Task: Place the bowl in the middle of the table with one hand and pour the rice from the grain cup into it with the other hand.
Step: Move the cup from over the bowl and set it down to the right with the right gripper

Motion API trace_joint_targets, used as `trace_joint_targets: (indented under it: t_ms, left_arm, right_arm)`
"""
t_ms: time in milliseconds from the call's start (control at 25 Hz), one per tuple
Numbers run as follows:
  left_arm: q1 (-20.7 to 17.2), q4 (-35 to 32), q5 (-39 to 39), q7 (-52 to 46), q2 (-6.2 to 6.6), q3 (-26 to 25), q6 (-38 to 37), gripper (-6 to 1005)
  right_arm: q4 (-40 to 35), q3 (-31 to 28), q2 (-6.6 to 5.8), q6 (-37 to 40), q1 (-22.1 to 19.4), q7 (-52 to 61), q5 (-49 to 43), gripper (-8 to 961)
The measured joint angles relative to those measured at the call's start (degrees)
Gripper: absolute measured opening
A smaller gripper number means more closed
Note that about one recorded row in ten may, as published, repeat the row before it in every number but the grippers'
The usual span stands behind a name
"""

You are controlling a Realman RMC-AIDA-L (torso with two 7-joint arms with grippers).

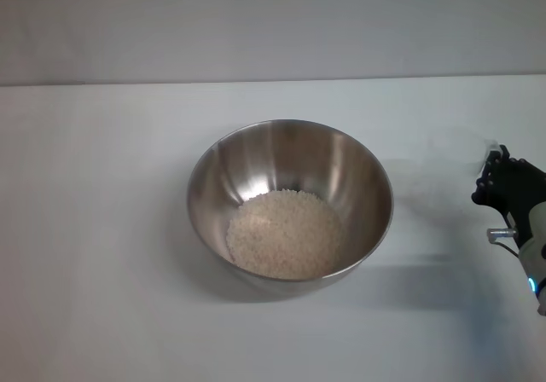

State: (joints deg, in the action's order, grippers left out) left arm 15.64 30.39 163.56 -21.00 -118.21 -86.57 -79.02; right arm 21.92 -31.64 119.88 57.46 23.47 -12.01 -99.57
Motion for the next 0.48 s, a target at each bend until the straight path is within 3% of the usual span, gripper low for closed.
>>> trace_joint_targets:
  t_ms: [480]
  left_arm:
    - [0.0, 0.1, 0.0, 0.0, 0.00, 0.0, 0.0, 695]
  right_arm:
    - [-0.6, 0.4, 0.00, -1.0, 0.3, 0.7, -0.1, 11]
